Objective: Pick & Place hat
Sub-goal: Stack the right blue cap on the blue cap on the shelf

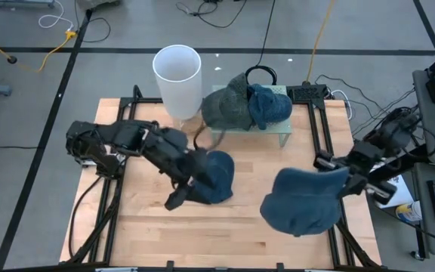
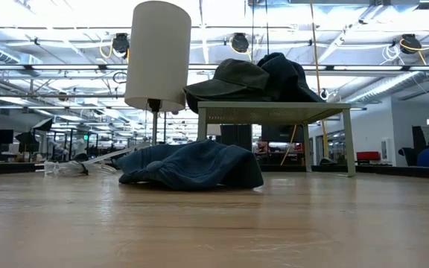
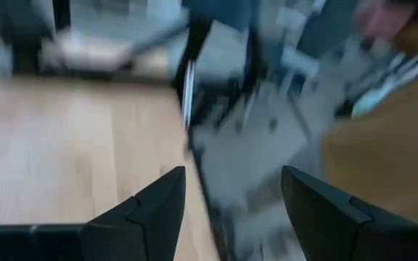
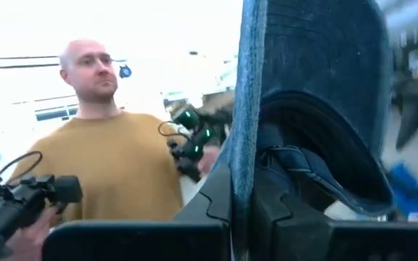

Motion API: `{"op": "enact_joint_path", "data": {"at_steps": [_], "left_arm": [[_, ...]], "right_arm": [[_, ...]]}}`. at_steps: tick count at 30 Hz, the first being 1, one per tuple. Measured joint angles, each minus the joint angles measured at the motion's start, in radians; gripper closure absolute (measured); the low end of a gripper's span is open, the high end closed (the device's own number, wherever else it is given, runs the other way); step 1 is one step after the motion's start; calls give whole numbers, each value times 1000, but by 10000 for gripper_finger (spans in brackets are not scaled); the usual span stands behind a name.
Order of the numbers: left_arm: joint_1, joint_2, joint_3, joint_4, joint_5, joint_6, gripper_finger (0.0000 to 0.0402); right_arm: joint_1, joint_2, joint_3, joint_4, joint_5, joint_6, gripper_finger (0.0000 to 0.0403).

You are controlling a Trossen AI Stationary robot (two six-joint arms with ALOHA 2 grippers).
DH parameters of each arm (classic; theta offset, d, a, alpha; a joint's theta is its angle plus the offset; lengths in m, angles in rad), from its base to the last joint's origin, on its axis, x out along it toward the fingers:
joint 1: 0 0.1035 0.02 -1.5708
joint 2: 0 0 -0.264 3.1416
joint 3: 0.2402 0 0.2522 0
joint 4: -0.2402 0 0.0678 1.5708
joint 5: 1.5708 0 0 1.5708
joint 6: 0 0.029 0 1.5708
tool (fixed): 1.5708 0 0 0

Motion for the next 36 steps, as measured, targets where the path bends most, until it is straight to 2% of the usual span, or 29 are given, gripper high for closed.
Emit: {"op": "enact_joint_path", "data": {"at_steps": [6,13,18,29,36], "left_arm": [[37,-23,0,293,-25,48,172],[90,-19,0,494,-23,65,172],[131,-12,0,504,-22,69,172],[157,-13,0,508,-49,119,172],[157,-13,0,502,-21,133,172]], "right_arm": [[-1,14,0,98,4,-176,398],[-84,73,0,131,31,-246,396],[-175,124,0,161,13,-265,396],[-393,255,0,360,-210,-171,397],[-482,328,0,455,-263,-104,397]]}}
